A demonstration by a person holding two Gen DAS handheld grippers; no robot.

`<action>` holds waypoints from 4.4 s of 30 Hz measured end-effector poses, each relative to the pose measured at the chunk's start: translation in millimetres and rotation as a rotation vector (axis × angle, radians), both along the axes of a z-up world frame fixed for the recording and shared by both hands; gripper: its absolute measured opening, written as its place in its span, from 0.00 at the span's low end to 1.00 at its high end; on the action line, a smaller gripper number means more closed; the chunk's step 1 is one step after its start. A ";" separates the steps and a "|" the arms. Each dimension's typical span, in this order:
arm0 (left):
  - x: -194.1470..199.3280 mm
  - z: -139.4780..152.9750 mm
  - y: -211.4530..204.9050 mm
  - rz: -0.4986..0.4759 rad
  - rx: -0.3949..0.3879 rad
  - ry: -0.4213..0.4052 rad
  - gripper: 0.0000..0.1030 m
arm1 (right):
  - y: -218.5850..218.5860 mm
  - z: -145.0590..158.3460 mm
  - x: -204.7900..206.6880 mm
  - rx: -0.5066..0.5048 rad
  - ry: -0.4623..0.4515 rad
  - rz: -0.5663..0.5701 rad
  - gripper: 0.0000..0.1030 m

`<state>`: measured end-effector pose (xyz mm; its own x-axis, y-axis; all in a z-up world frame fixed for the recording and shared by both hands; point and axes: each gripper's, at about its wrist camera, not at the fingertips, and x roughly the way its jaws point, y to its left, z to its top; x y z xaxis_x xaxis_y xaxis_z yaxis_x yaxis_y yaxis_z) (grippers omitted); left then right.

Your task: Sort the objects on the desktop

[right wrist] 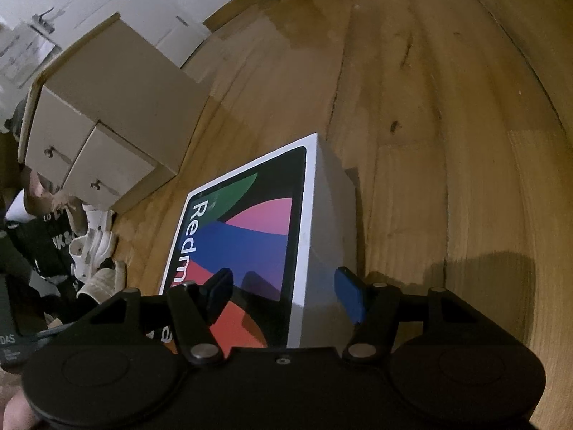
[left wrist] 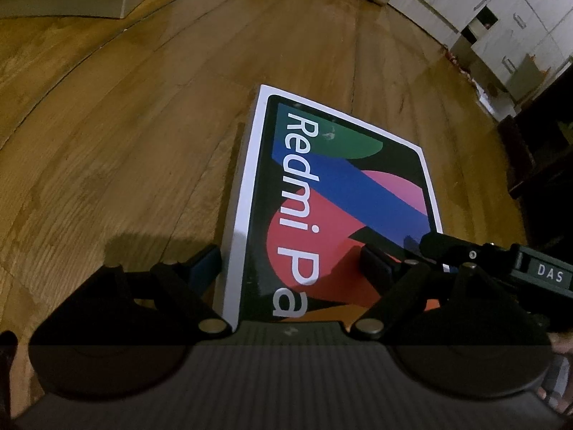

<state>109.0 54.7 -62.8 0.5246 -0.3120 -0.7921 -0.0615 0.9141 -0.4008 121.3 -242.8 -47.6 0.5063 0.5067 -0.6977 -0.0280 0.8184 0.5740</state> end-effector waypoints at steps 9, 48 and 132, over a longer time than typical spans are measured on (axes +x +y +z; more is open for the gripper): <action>6.7 3.4 -4.8 -0.016 0.045 0.030 0.82 | -3.6 -8.1 -4.3 0.013 0.019 -0.056 0.61; -158.5 100.2 -122.9 -0.046 0.329 -0.015 1.00 | 15.4 120.3 -180.4 -0.594 -0.015 -0.190 0.83; -183.9 95.8 -154.0 0.040 0.451 -0.152 1.00 | 20.5 84.1 -160.9 -0.820 0.049 -0.127 0.83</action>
<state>-75.0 -99.3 32.9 0.6494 0.0685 -0.7574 -0.0718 0.9970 0.0286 -39.6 -222.3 36.5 0.4853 -0.2308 -0.8434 0.1025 0.9729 -0.2072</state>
